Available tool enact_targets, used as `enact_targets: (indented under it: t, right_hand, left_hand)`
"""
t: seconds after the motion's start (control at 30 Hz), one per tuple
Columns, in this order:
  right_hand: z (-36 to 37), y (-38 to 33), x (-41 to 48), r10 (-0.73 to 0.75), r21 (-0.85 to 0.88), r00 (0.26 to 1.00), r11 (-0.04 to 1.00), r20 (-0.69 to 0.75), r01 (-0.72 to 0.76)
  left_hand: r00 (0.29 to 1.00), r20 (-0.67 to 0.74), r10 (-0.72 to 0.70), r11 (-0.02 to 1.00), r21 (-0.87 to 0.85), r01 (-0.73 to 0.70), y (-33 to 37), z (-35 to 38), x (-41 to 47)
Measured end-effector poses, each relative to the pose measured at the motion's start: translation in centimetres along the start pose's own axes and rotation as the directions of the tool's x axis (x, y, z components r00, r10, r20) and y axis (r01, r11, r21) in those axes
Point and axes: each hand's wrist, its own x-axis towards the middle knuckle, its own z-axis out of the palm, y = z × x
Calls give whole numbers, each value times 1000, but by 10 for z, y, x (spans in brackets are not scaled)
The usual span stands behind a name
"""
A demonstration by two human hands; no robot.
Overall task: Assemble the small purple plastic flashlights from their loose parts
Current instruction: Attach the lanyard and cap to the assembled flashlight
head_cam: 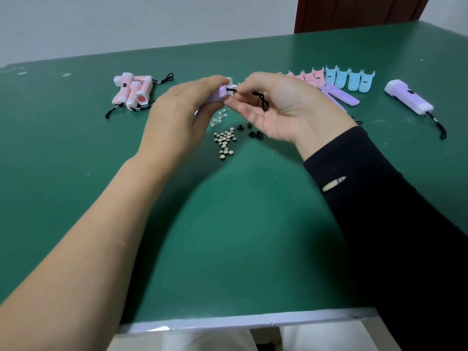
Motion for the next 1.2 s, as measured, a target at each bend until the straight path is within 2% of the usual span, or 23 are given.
enact_targets:
  t: [0.27, 0.43, 0.6, 0.73, 0.87, 0.97, 1.03, 1.13, 1.2]
  right_hand:
    - [-2, -2, -2, 82, -217, 997, 973, -1, -80]
    - [-3, -3, 0, 39, -567, 999, 823, -29, -48]
    - [0, 2, -2, 97, -696, 994, 717, 46, -38]
    - [1, 5, -2, 116, -710, 992, 702, 44, -50]
    - [1, 9, -1, 79, -654, 995, 756, 52, -26]
    - [1, 14, 3, 23, -606, 998, 796, 58, 17]
    - [1, 18, 6, -24, -541, 999, 840, 34, 38]
    - [-2, 21, 9, -65, -431, 998, 900, 0, 58]
    - [-5, 21, 11, -88, -451, 996, 889, -5, 76]
  left_hand:
    - [1000, 21, -14, 1000, 28, 13, -1, 2, 0]
    - [1000, 15, -10, 998, 67, 9, -6, -1, 1]
    - [996, 87, -37, 999, -20, 39, -7, -3, 1]
    - [994, 98, -40, 997, -66, 47, -8, -1, 0]
    - [991, 125, -42, 998, -43, 48, -6, -2, -1]
    - [995, 82, -56, 998, -5, 56, -4, -2, 0]
    - [994, 12, -113, 993, -17, 113, -2, -1, 1]
    - [956, -83, -282, 949, -170, 266, 0, -5, 3]
    - [959, -74, -274, 955, -139, 263, -3, -11, 4]
